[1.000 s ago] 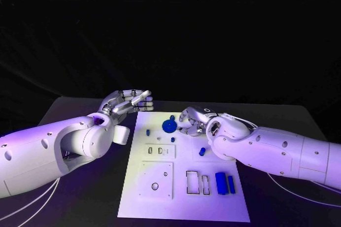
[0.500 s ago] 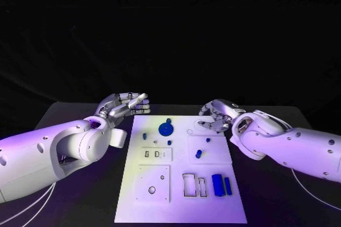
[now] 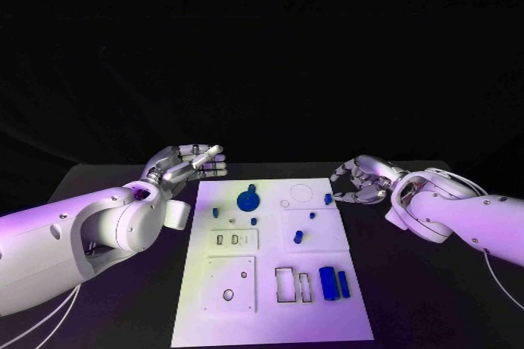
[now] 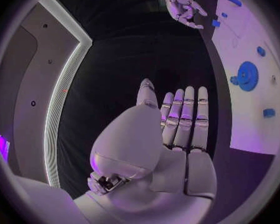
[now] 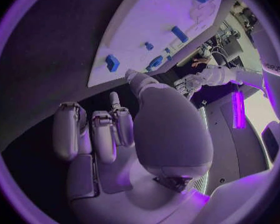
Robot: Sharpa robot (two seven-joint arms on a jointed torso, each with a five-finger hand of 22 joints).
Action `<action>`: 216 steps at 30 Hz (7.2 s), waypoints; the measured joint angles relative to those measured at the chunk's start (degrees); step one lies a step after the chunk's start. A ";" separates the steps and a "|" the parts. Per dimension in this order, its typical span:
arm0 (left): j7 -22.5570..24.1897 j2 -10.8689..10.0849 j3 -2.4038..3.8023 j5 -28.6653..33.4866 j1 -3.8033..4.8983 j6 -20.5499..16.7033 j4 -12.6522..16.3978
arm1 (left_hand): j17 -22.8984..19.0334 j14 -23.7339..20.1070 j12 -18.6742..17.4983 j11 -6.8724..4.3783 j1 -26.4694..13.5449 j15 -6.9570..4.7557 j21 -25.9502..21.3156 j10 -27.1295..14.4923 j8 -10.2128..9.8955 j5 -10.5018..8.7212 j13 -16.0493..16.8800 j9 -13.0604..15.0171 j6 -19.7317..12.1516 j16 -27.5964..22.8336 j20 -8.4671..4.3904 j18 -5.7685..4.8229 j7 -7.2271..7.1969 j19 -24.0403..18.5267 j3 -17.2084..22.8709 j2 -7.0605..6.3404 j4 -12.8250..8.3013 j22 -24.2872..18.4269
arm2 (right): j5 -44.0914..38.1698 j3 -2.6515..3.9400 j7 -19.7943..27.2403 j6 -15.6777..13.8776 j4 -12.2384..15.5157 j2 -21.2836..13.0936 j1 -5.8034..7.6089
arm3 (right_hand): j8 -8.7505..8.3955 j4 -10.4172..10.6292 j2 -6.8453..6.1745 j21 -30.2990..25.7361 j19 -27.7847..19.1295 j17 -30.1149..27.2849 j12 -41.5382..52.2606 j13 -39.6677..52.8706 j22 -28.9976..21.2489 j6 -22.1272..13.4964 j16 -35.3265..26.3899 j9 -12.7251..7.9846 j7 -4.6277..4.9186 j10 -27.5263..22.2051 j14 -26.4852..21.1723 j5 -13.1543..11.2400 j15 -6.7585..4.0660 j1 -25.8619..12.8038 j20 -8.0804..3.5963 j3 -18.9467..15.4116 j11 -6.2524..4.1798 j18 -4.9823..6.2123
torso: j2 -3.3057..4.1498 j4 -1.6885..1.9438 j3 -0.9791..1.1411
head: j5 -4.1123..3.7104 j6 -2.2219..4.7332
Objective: Assemble the parts on the task board
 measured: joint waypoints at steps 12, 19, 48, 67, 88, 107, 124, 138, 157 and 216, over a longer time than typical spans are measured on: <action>0.00 0.01 -0.02 0.03 -0.04 0.28 -0.04 | -0.01 -0.09 0.00 0.00 0.00 0.09 0.00 0.00 0.00 0.00 0.00 0.04 0.00 0.00 0.00 0.00 0.00 0.00 -0.10 0.00 -0.10 -0.01 | 0.51 -0.06 1.45 2.37 -2.57 0.93 -1.18 | -0.23 -0.04 0.38 -0.24 0.00 0.00 0.00 -0.01 -0.01 -0.36 0.00 -0.26 0.01 -0.21 0.00 0.80 0.00 0.38 0.00 -0.54 0.21 0.00 | 0.20 0.14 0.06 | -0.06 -0.42; 0.00 -0.08 -0.02 0.04 -0.04 0.33 0.01 | -0.01 -0.21 0.00 0.00 0.00 0.20 0.00 0.00 0.00 0.00 0.00 0.04 0.00 0.00 0.00 0.00 0.00 0.00 -0.16 0.00 -0.16 -0.05 | 0.57 -0.04 1.46 2.55 -3.62 1.89 -1.60 | 0.03 -0.04 0.99 -0.24 0.00 -0.01 0.00 -0.01 -0.01 0.11 0.00 -0.26 -0.04 -0.21 0.00 1.45 0.00 0.98 0.00 -0.54 0.20 0.00 | 0.23 0.16 -0.03 | -0.07 -0.66; -0.05 -0.26 -0.03 0.06 -0.04 0.36 0.06 | 0.03 -0.21 -0.28 0.00 0.00 0.20 0.00 0.00 0.00 0.00 0.00 0.02 0.00 0.00 0.00 0.00 0.00 0.00 -0.15 0.00 -0.16 -0.04 | 0.84 -0.06 0.62 2.37 -5.87 4.81 -2.65 | 1.94 0.35 1.62 0.03 0.23 -0.02 1.06 -0.02 -0.03 3.97 0.00 -0.25 -0.70 0.83 0.00 1.79 0.00 0.95 -0.23 1.78 -0.42 0.00 | 0.13 0.04 -0.01 | 0.31 -1.19; -0.19 -0.26 -0.03 0.07 -0.04 0.35 0.03 | 0.09 -0.20 -0.28 0.00 0.00 0.20 0.00 0.00 0.00 0.00 0.05 0.07 0.00 -0.27 0.00 0.00 0.00 0.00 -0.47 0.00 -0.16 -0.13 | 0.63 -0.05 -0.14 0.79 -6.46 5.54 -2.69 | 5.04 -1.00 3.21 0.94 1.03 -0.02 2.89 -0.03 -0.04 9.47 0.00 0.99 -3.08 1.64 0.00 -0.49 -1.26 0.58 -1.47 6.12 -1.86 0.00 | 0.10 0.03 0.04 | 0.23 -1.47; -0.36 -0.23 -0.03 0.09 -0.04 0.36 -0.27 | 0.08 -0.20 -0.28 0.00 0.04 0.20 0.00 0.00 0.00 0.00 0.04 0.05 -0.13 -0.27 0.05 0.00 -0.12 0.05 -0.47 0.03 -0.16 -0.13 | -1.20 0.02 -4.30 -5.05 3.67 4.74 -2.40 | 5.36 -0.76 3.33 1.57 1.66 -0.02 3.11 0.02 0.00 9.79 0.00 1.03 -2.97 1.65 0.00 2.33 -1.66 -1.71 -2.08 7.47 -2.26 0.00 | -0.14 -0.09 -0.10 | 0.28 -1.47; -0.52 0.21 -0.04 0.09 -0.04 0.37 -1.35 | 0.12 -0.20 -0.49 0.00 0.24 0.20 0.00 0.00 0.00 0.00 0.03 0.04 -0.22 -0.27 0.21 0.01 -0.22 0.21 -0.47 0.24 -0.16 -0.18 | -6.29 -0.02 -12.10 -8.06 8.62 15.30 -2.71 | 5.54 -0.78 3.10 1.56 1.65 0.03 3.11 0.01 -0.01 9.80 0.00 1.05 -2.97 1.66 -0.06 2.78 -2.01 -2.56 -2.08 7.80 -2.67 0.00 | -0.49 0.06 -0.57 | 1.92 -2.74; -0.56 0.92 -0.07 0.09 -0.05 0.37 -1.64 | 0.11 -0.20 -0.49 0.00 0.24 0.20 0.00 0.00 0.00 0.00 0.03 0.08 -0.22 -0.50 0.21 0.01 -0.22 0.21 -0.71 0.24 0.08 -0.23 | -12.11 -0.61 -14.92 -9.10 5.77 21.73 -7.56 | 5.56 -0.84 3.02 1.56 1.65 0.02 3.11 0.00 -0.02 9.78 0.00 1.07 -2.99 1.65 0.00 3.00 -2.07 -2.62 -2.07 7.87 -2.67 0.00 | -0.31 0.00 -0.57 | 2.97 -3.78; -0.59 0.90 -0.06 0.10 -0.04 0.39 -1.62 | 0.16 -0.20 -0.49 0.00 -0.14 0.20 0.00 0.00 0.00 0.00 0.03 0.08 -0.34 -0.50 0.20 0.01 -0.09 0.21 -0.87 0.62 0.25 -0.28 | -14.50 -0.64 -16.38 -8.32 5.64 22.93 -8.80 | 5.56 -0.84 2.79 1.56 1.65 0.01 3.10 -0.01 -0.03 9.77 0.00 1.42 -3.01 1.65 0.00 3.23 -2.07 -2.83 -2.07 7.86 -2.67 0.00 | -0.26 -0.02 -0.47 | 3.41 -4.64; -0.76 0.72 -0.06 0.10 -0.03 0.49 -1.60 | 0.15 -0.20 -0.49 0.00 -0.14 0.20 0.00 0.00 0.00 0.00 0.02 0.06 -0.33 -0.50 0.20 0.01 -0.10 0.21 -1.02 0.61 0.40 -0.28 | -16.22 -0.56 -17.24 -7.21 5.83 23.09 -8.88 | 5.46 -0.81 1.30 1.24 1.43 0.00 2.81 -0.02 -0.04 10.21 0.00 2.49 -3.61 1.65 0.00 3.22 -2.06 -4.95 -2.28 7.81 -2.67 0.00 | -0.34 -0.02 -0.53 | 3.76 -5.23; -15.80 0.71 -0.10 -15.38 -0.04 6.39 -3.75 | 18.25 26.59 11.46 -9.32 -7.08 -10.42 15.13 22.70 7.80 6.40 8.81 6.76 7.33 22.97 -9.73 -0.01 -6.12 21.87 -2.68 1.36 1.28 6.61 | 0.70 -0.09 -5.03 -12.57 14.70 8.54 -2.95 | 1.56 6.48 5.31 -9.63 -3.61 -0.02 -5.12 -0.63 -0.40 3.83 -2.13 0.31 -1.29 -3.79 -0.20 4.20 -0.59 1.33 -0.74 -13.50 -0.93 0.90 | -1.21 -0.30 -0.35 | 4.53 -4.96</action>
